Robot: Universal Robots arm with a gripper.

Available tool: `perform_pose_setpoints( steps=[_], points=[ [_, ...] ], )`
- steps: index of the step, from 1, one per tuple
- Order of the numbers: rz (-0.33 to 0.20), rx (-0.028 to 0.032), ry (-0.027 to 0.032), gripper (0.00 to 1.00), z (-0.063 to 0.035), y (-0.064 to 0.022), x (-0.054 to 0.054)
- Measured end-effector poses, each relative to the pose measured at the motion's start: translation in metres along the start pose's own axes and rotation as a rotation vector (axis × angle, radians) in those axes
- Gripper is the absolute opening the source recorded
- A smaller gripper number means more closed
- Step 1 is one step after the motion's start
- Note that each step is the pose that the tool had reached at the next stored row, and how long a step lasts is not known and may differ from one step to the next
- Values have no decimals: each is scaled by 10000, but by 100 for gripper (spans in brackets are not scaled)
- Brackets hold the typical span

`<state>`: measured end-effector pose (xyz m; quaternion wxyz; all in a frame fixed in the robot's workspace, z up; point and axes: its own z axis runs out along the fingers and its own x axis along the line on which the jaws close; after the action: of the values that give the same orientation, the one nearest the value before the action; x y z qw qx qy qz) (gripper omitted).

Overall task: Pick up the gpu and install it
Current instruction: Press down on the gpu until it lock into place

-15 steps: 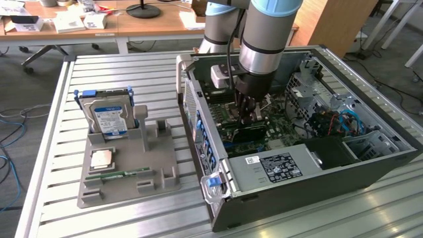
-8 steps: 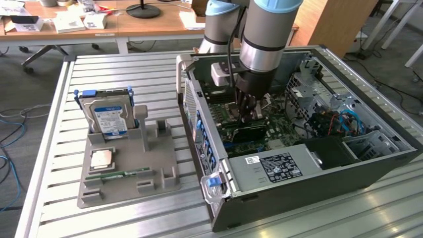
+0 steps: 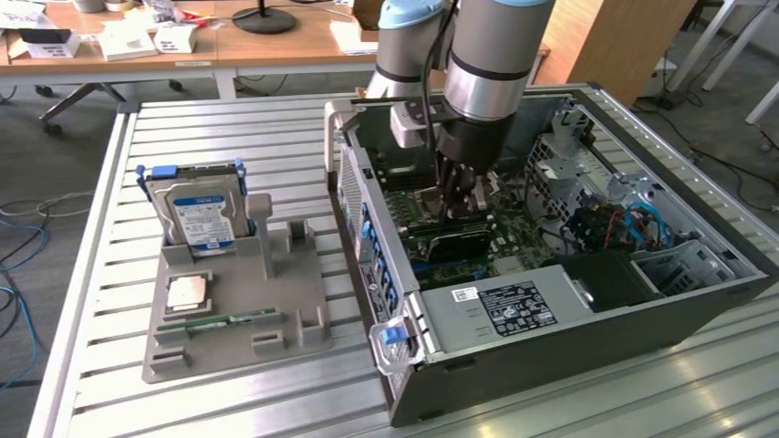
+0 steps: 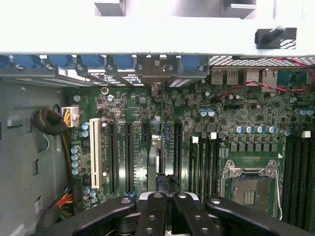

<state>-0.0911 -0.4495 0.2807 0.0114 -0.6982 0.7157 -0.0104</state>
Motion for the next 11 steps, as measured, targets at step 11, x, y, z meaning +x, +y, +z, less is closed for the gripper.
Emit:
perform_pose_setpoints(
  steps=[11],
  points=[
    [0,2,31,11,-190,-5,0]
  ],
)
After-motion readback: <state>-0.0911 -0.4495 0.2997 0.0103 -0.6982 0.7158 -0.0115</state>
